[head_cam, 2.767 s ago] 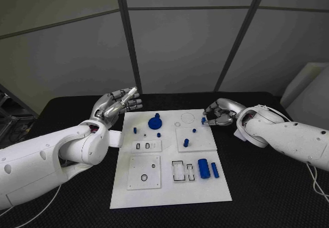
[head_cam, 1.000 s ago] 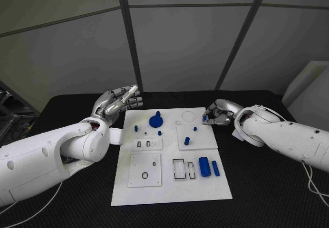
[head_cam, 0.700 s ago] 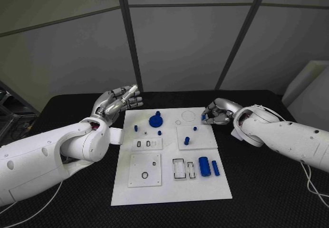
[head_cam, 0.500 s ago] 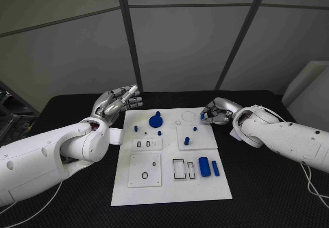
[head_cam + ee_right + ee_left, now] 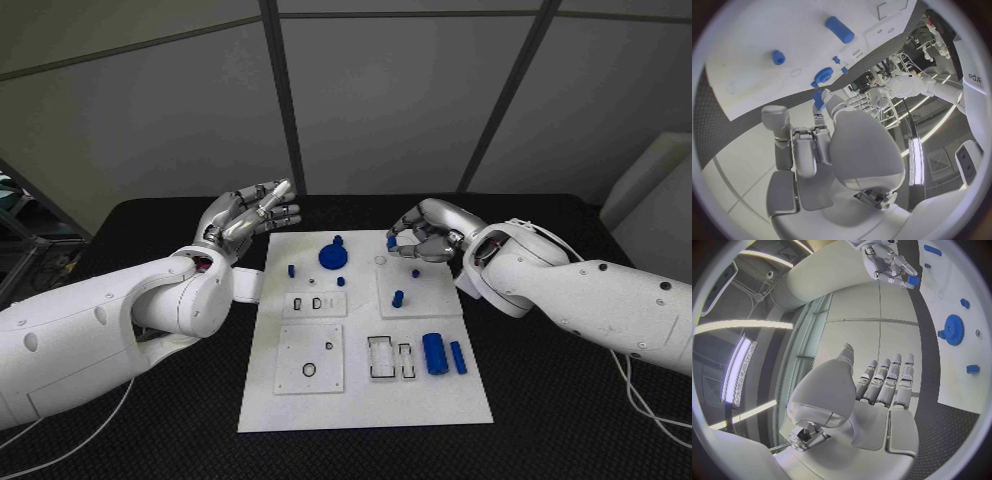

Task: Assemble the parts on the task board

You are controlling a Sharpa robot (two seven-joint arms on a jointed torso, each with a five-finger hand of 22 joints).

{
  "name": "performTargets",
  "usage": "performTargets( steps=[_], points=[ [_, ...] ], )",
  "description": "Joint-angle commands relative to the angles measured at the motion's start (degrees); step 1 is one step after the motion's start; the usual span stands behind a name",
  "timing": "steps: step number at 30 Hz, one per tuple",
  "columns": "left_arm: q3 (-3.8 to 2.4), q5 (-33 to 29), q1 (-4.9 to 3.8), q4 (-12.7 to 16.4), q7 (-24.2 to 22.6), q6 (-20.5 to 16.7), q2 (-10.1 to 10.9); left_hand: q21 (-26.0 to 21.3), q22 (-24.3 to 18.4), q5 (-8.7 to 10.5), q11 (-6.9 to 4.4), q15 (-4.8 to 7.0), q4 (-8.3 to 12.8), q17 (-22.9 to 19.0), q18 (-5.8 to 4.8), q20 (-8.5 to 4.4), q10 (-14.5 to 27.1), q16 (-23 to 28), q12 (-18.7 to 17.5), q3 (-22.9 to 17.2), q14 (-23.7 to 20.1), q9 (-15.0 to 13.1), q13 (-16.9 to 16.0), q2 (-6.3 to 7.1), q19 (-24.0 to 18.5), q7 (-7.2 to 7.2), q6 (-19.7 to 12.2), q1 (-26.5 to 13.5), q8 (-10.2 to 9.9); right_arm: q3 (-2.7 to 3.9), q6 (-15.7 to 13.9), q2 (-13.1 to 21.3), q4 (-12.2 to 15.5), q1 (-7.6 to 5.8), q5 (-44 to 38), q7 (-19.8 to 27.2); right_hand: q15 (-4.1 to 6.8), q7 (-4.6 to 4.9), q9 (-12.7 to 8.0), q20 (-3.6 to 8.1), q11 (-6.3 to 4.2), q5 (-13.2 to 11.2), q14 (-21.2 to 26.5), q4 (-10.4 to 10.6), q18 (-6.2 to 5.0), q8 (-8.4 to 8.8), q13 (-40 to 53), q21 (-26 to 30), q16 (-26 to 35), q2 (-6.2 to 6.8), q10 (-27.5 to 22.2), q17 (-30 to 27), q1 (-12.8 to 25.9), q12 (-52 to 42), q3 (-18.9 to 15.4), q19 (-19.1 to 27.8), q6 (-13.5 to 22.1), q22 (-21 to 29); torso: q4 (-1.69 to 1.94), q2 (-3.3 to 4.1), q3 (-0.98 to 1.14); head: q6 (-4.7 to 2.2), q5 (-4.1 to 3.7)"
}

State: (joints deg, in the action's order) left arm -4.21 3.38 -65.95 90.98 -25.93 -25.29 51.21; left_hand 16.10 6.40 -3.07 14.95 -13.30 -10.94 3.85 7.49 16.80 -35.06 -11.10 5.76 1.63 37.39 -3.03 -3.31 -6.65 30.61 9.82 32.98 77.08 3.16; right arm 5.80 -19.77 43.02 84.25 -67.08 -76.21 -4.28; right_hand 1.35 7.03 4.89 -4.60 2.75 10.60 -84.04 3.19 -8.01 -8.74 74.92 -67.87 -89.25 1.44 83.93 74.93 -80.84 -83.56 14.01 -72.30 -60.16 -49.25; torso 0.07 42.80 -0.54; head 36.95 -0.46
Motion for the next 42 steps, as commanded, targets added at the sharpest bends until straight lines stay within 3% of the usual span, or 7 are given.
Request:
performTargets(
  steps=[1, 7, 13, 19, 26, 34, 42],
  points=[
    [-0.04, 0.5, -0.09, -0.4, -0.3, 0.6, -0.1, -0.2, -0.1, -0.22, -0.02, -0.09, 0.3, 0.0, -0.26, -0.18, 0.1, -0.3, 0.1, 0.1, 0.3, 0.0, 0.0, -0.01, -0.2, 6.87, -0.4, 0.3, 0.1, 0.1, -0.2, -1.8, 0.7, -0.11, -3.5, -3.9, 0.31, 0.21, 0.1, 0.22, -0.31, -0.2, -5.7, 0.0, 0.81, 0.02, 7.4, -0.2, -0.3, -0.31, 0.6, 14.0, 0.2, -0.2, 0.4, -0.3, -0.4, 0.0, 0.24, 0.15, 0.01, 0.28, 0.43],
    [-0.04, 0.5, -0.1, -0.6, -0.3, 0.6, -0.2, -0.2, -0.1, -0.22, -0.02, -0.09, 0.3, 0.0, -0.26, -0.18, 0.1, -0.3, 0.1, 0.1, 0.3, 0.0, 0.0, -0.01, -0.2, 6.87, -0.4, 0.3, 0.1, 0.09, 1.0, -5.8, 1.6, -0.11, -5.3, -5.7, 0.31, 0.18, 0.1, 0.21, -0.33, -0.2, -5.7, -0.1, 0.78, -0.01, 7.3, -0.2, -0.2, -0.28, 0.6, 13.9, 0.2, -0.1, 0.5, -0.2, -0.5, 0.1, 0.32, 0.18, -0.02, 0.59, 1.22],
    [-0.04, 0.5, -0.1, -0.6, -0.3, 0.5, -0.3, -0.2, -0.1, -0.22, -0.02, -0.09, 0.3, 0.0, -0.26, -0.18, 0.1, -0.3, 0.1, 0.1, 0.3, 0.0, 0.0, -0.01, -0.2, 6.87, -0.4, 0.3, 0.1, -0.07, 2.6, -7.9, 2.3, -0.1, -6.9, -7.3, 0.31, 0.18, 0.1, 0.21, -0.33, -0.2, -5.7, -0.1, 0.77, -0.01, 7.3, -0.1, -0.2, -0.23, 0.5, 13.8, 0.2, -0.1, 0.5, -0.2, -0.5, 0.2, 0.07, 0.15, 0.04, 1.06, 1.99],
    [-0.04, 0.5, -0.1, -0.6, -0.3, 0.5, -0.3, -0.2, -0.1, -0.22, -0.02, -0.09, 0.3, 0.0, -0.26, -0.18, 0.1, -0.3, 0.1, 0.1, 0.3, 0.0, 0.0, -0.01, -0.2, 6.87, -0.4, 0.3, 0.1, -1.46, 3.6, -9.0, 3.4, -0.08, -8.7, -9.1, 0.31, 0.18, 0.1, 0.21, -0.33, -0.2, -5.7, -0.1, 0.76, -0.01, 7.2, -0.1, -0.1, -0.2, 0.5, 13.8, 0.2, 0.0, 0.5, -0.2, -0.5, 0.2, -0.14, 0.11, 0.19, 1.48, 2.73],
    [-0.04, 0.5, -0.1, -0.6, -0.3, 0.5, -0.4, -0.2, -0.1, -0.22, -0.02, -0.09, 0.3, 0.0, -0.26, -0.18, 0.1, -0.3, 0.1, 0.1, 0.3, 0.0, 0.0, -0.01, -0.2, 6.87, -0.4, 0.3, 0.1, -2.77, 3.8, -10.5, 3.3, -0.05, -10.3, -9.9, 0.31, 0.18, 0.2, 0.21, -0.33, -0.2, -5.7, -0.1, 0.75, -0.02, 7.1, 0.0, -0.1, -0.14, 0.4, 13.8, 0.3, 0.1, 0.5, -0.1, -0.6, 0.3, 0.04, 0.14, 0.15, 1.49, 2.71],
    [-0.04, 0.5, -0.1, -0.7, -0.3, 0.5, -0.5, -0.2, -0.1, -0.22, -0.02, -0.09, 0.4, 0.0, -0.25, -0.17, 0.1, -0.3, 0.1, 0.0, 0.3, 0.0, 0.0, 0.01, -0.2, 6.86, -0.3, 0.2, 0.1, -3.3, 4.2, -11.4, 2.8, -0.02, -11.0, -10.4, 0.31, 0.17, 0.2, 0.2, -0.33, -0.1, -5.7, -0.1, 0.76, -0.03, 7.1, -0.1, -0.1, -0.1, 0.4, 13.8, 0.3, 0.1, 0.5, -0.2, -0.6, 0.2, 0.01, 0.13, 0.12, 1.66, 2.76],
    [-0.04, 0.5, -0.1, -0.8, -0.3, 0.6, -0.7, -0.2, -0.1, -0.22, -0.02, -0.09, 0.4, 0.0, -0.25, -0.17, 0.1, -0.3, 0.1, 0.0, 0.3, 0.0, 0.0, 0.01, -0.2, 6.86, -0.3, 0.2, 0.1, -5.14, 5.5, -12.1, 2.2, 0.26, -12.0, -11.0, 0.32, 0.15, 0.2, 0.2, -0.35, 0.0, -5.7, -0.2, 0.76, -0.04, 7.1, -0.1, -0.2, 0.11, 0.4, 13.8, 0.4, 0.1, 0.6, -0.2, -0.6, 0.2, 0.05, 0.17, 0.16, 2.06, 2.91]
  ],
)
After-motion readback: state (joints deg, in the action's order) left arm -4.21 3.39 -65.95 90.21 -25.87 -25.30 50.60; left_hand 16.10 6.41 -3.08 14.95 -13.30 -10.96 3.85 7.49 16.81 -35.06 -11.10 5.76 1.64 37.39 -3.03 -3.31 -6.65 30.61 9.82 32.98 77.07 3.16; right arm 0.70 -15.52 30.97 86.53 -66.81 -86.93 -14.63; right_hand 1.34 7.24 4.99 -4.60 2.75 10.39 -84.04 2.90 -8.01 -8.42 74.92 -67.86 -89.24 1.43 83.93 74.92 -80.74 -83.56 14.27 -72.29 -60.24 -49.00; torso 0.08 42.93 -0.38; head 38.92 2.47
